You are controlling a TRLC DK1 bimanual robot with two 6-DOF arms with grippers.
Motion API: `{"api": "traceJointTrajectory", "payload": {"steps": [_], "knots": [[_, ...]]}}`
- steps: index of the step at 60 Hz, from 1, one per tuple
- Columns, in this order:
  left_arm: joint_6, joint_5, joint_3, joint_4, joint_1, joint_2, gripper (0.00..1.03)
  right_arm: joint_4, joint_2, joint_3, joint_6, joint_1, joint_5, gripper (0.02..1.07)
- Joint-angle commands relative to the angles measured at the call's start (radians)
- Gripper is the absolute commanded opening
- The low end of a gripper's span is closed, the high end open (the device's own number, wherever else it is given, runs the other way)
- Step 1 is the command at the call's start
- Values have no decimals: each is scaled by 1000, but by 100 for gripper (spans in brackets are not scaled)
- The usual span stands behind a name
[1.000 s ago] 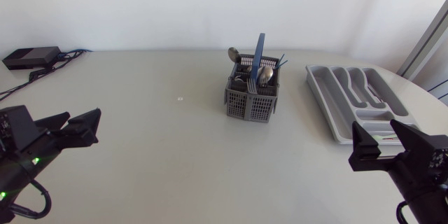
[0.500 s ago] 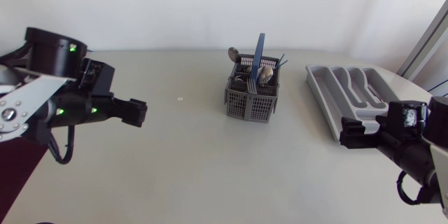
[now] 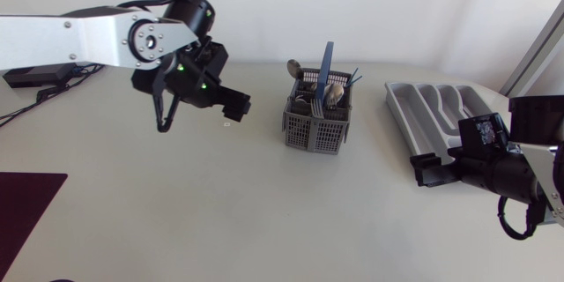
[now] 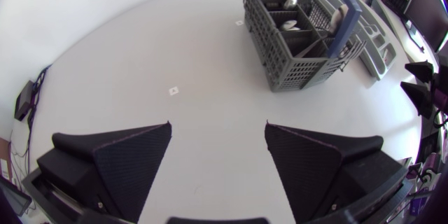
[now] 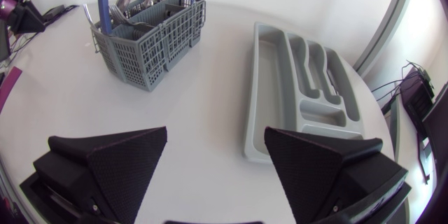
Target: Sort the cutlery from the basket into the organizer compartments.
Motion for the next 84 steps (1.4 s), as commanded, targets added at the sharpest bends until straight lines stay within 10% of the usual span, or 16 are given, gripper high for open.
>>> {"api": "traceJointTrajectory", "payload": {"steps": [1, 50, 73, 84], "knots": [[-37, 6, 108, -27, -52, 52, 91, -12, 22, 22, -10, 31, -5, 102], [-122, -17, 803, -220, -266, 490, 63, 14, 68, -1, -30, 69, 8, 102], [-171, -63, 878, -252, -273, 589, 15, 17, 77, -5, -30, 106, 21, 102], [-170, -65, 877, -324, -279, 582, 12, 17, 73, -6, -29, 118, 34, 102]]}}
